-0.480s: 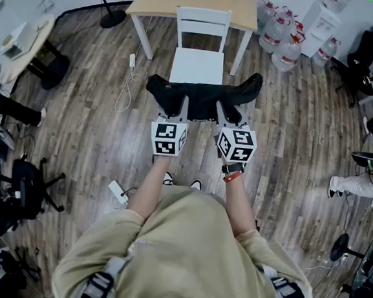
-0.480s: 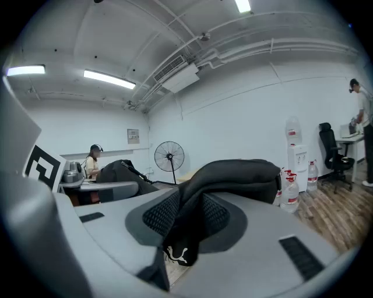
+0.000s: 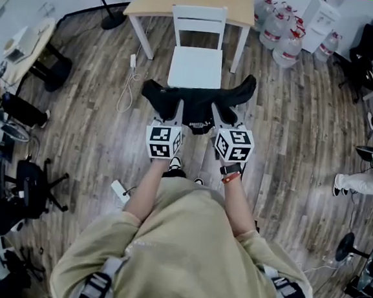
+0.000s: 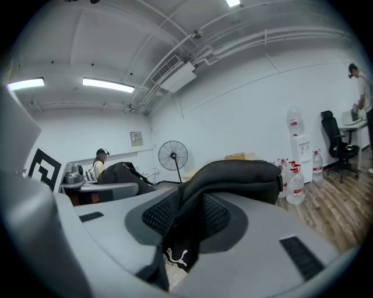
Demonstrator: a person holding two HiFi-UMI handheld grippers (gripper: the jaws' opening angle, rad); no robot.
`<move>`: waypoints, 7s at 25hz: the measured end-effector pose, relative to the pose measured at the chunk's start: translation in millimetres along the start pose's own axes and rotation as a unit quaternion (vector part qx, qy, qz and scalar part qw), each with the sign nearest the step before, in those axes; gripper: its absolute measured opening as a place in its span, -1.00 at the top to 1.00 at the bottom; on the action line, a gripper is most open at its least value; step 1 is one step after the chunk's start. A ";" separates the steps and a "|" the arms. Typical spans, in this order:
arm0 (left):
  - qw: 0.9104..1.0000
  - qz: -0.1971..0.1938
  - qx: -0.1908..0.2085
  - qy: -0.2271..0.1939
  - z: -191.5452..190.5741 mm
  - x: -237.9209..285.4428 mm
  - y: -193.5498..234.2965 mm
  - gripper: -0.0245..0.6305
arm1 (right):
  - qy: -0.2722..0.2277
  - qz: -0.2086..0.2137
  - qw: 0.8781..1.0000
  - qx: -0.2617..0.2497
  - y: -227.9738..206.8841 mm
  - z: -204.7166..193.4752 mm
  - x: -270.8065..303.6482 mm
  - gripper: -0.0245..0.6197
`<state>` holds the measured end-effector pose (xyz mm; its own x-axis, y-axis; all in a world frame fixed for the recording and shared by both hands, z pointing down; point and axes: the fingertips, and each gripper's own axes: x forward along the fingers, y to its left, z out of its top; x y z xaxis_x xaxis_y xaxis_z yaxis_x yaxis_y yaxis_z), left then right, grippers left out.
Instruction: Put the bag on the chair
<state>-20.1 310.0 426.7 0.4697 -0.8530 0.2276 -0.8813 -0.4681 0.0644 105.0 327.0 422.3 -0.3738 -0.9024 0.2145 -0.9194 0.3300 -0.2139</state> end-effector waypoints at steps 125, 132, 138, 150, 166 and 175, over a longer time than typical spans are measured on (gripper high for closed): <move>0.863 0.044 -0.351 0.361 -355.0 651.4 321.4 0.61 | 0.360 0.024 0.892 0.273 -334.2 -284.8 664.1 0.42; 0.855 0.033 -0.378 0.353 -363.6 658.0 344.8 0.33 | 0.356 0.051 0.902 0.240 -328.1 -287.2 688.6 0.30; 0.853 0.044 -0.393 0.341 -362.1 650.3 355.1 -0.23 | 0.357 0.050 0.906 0.222 -328.3 -285.8 690.0 0.19; 0.872 0.024 -0.354 0.336 -323.6 603.4 321.8 -0.26 | 0.324 0.036 0.922 0.209 -316.6 -240.3 658.4 -0.21; 0.929 -0.030 -0.263 0.260 -198.2 545.4 287.5 -0.26 | 0.279 -0.016 0.940 0.197 -275.0 -153.2 570.5 -0.20; 0.955 -0.042 -0.188 0.226 -129.5 510.6 263.9 -0.06 | 0.231 -0.033 0.957 0.171 -261.1 -94.4 525.6 -0.20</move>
<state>-19.6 -219.2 685.7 0.5442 -0.5896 0.5968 -0.8377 -0.3425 0.4255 137.0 -207.3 680.9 -0.4031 -0.6729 0.6202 -0.8787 0.0952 -0.4678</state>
